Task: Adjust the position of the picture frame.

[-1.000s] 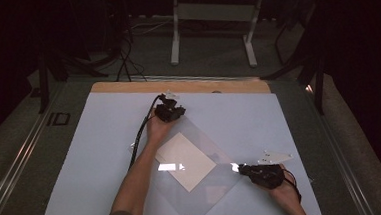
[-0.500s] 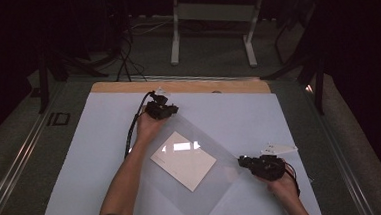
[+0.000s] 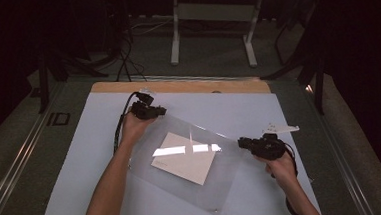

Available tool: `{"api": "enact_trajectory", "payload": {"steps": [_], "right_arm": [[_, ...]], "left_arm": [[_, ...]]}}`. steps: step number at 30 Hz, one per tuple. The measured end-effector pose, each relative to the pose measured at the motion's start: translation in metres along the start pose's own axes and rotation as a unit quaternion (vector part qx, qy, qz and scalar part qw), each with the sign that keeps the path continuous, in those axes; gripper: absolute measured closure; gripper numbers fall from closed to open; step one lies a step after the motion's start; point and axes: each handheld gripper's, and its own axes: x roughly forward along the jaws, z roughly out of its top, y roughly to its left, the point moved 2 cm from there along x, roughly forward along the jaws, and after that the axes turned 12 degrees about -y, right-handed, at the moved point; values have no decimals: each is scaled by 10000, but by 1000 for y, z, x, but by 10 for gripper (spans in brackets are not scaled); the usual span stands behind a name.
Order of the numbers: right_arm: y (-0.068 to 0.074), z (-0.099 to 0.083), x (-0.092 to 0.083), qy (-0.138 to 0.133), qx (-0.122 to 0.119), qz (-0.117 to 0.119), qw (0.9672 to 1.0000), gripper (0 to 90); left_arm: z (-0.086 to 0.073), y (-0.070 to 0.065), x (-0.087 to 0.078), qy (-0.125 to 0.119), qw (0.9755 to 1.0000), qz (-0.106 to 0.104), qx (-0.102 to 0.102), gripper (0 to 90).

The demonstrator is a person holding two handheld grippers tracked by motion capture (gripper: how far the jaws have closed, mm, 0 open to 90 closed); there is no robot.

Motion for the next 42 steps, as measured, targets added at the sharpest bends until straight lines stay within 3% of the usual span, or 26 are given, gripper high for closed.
{"api": "enact_trajectory", "payload": {"steps": [6, 12, 25, 33, 38, 42], "right_arm": [[-11, 14, 14, -90, 182, 28, 9998, 785], [-20, 23, 30, -78, 304, -5, 9995, 786], [-35, 28, 61, 69, 467, -131, 9988, 798], [-40, 24, 72, 192, 468, -244, 9984, 802], [-40, 19, 76, 283, 427, -293, 9983, 802], [-41, 16, 80, 356, 365, -341, 9981, 800]], "left_arm": [[-2, 6, -19, -89, 9999, 89, -73, 836], [-10, 9, -38, -49, 9999, 20, -105, 835], [-24, 1, -69, -261, 9996, 10, -104, 824], [-39, -8, -76, -321, 9994, 71, -138, 818], [-49, -8, -72, -396, 9987, 176, -278, 813], [-57, -7, -67, -313, 9987, 219, -346, 811]]}}
